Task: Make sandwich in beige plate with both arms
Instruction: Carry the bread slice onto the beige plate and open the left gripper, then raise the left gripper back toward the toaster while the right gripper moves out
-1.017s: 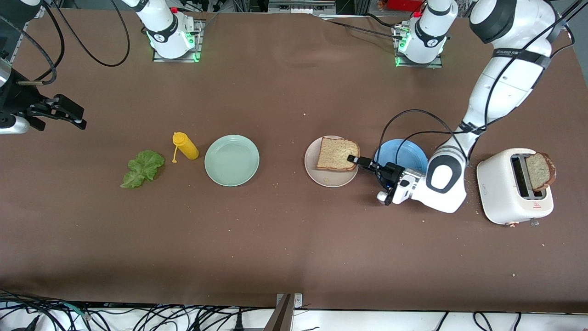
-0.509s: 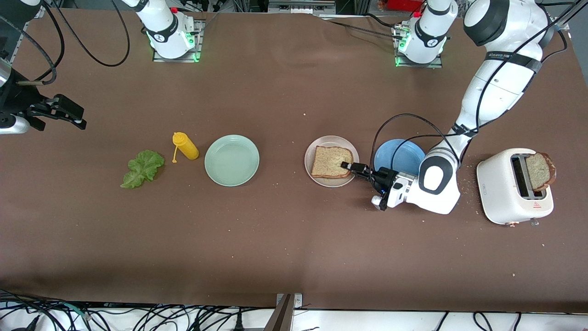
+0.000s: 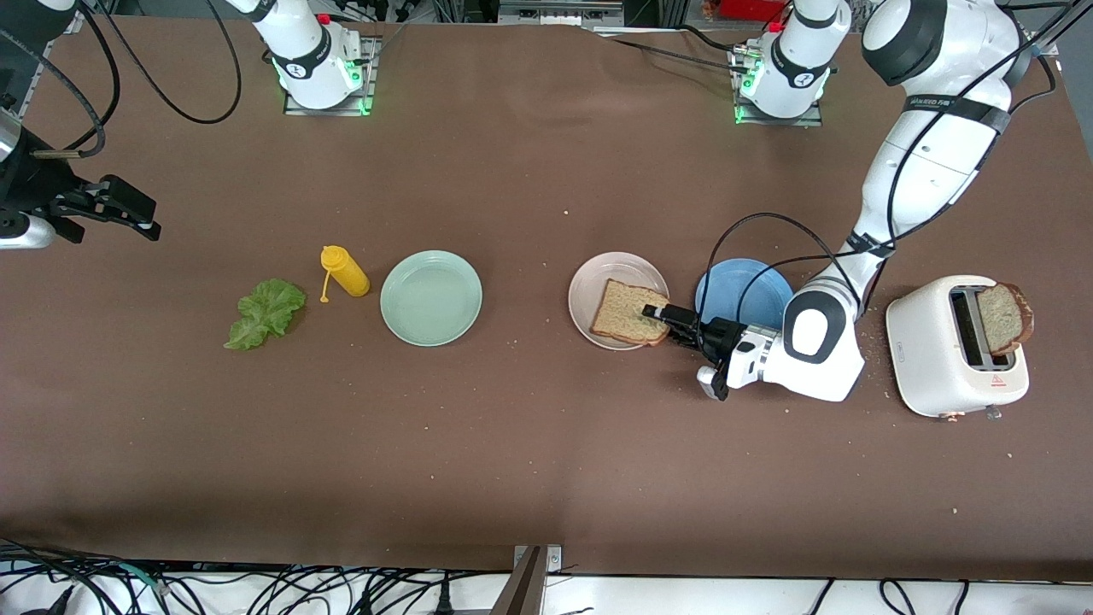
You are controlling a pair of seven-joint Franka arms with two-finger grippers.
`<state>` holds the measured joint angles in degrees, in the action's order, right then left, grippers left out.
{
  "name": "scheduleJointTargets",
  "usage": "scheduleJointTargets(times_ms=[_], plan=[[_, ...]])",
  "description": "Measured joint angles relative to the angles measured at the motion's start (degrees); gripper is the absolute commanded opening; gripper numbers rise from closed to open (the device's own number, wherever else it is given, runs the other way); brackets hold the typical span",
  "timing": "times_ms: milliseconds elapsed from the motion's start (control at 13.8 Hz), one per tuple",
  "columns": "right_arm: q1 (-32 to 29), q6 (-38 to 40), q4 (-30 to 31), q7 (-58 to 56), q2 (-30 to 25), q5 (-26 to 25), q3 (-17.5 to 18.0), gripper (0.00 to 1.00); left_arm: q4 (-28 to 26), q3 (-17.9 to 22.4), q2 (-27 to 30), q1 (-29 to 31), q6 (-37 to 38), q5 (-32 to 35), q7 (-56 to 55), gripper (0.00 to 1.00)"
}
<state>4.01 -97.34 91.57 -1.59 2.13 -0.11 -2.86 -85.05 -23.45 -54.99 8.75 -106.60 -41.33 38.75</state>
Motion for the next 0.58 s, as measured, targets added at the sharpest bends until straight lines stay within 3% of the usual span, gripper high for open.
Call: scheduleJointTargets(times_ms=[363, 581], plan=[[0.0, 0.0, 0.0, 0.0, 0.0, 0.0, 0.0, 1.00, 0.8, -0.2, 5.8, 0.0, 0.2, 10.5, -2.2, 1.00], [0.0, 0.0, 0.0, 0.0, 0.0, 0.0, 0.0, 1.00, 0.7, -0.4, 8.7, -0.2, 1.2, 12.2, -5.5, 1.00]])
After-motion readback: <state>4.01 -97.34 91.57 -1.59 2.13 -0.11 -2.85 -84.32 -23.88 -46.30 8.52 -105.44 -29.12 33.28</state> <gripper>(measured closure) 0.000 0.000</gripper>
